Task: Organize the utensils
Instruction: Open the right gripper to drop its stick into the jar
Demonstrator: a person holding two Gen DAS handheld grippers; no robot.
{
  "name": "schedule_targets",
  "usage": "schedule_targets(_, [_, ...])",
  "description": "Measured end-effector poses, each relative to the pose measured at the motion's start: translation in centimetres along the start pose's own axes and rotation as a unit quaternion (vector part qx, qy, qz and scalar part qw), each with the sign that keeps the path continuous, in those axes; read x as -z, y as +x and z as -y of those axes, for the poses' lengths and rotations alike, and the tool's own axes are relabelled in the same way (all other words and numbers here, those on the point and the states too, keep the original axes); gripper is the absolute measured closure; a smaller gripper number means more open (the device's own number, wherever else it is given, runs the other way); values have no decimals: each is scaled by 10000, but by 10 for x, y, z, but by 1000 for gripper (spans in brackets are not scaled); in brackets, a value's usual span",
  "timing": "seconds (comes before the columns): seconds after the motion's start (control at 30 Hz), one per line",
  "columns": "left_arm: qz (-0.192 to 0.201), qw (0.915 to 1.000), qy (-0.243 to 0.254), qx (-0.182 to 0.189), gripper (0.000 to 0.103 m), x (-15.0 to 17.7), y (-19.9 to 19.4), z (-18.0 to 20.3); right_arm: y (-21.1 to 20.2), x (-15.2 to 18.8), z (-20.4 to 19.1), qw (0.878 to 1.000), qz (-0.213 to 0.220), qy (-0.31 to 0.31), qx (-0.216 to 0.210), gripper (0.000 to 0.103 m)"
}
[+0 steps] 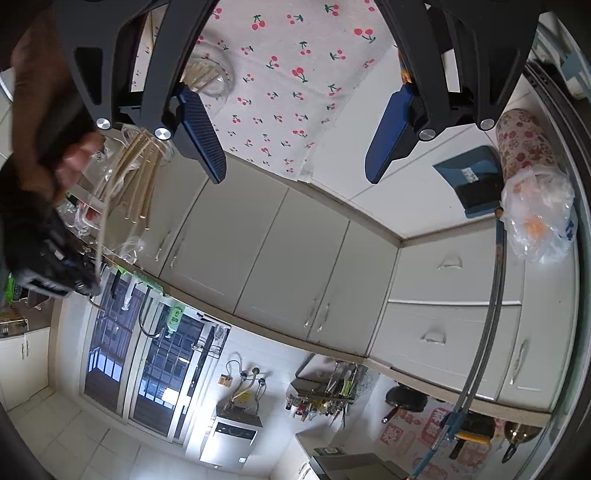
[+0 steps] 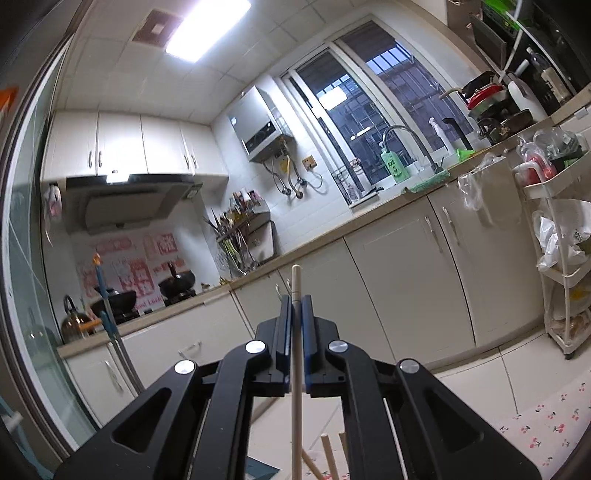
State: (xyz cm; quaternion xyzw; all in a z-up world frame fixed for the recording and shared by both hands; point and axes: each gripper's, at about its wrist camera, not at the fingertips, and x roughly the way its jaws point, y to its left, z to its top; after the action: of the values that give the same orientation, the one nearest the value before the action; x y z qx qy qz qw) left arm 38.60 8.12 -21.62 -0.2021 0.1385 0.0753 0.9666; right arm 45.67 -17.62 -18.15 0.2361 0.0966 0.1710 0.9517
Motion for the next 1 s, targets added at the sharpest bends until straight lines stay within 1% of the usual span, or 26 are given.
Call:
schedule_targets(0.1, [-60, 10000, -63, 14, 29, -1, 4, -2, 6, 12, 2, 9998, -103, -98, 99, 97])
schedule_targets(0.27, [-101, 9999, -109, -11, 29, 0, 5, -4, 4, 26, 0, 9994, -211, -257, 137, 97])
schedule_targets(0.63, [-140, 9999, -47, -72, 27, 2, 9, 1, -16, 50, -12, 9942, -735, -775, 139, 97])
schedule_targets(0.77, [-141, 9998, 20, -102, 27, 5, 10, 3, -28, 44, -7, 9933, -901, -708, 176, 90])
schedule_targets(0.83, [-130, 9999, 51, -92, 27, 6, 10, 4, -44, 38, -5, 9928, -943, -696, 229, 76])
schedule_targets(0.9, [-111, 9999, 91, -58, 27, 6, 9, 6, -62, 34, 1, 9928, -949, -660, 302, 73])
schedule_targets(0.97, [-118, 9998, 146, 23, 26, 7, 8, 9, -90, 31, 14, 9908, -1131, -502, 553, 68])
schedule_targets(1.0, [-135, 9997, 195, 57, 26, 8, 8, 11, -103, 35, 23, 9873, -1368, -392, 703, 68])
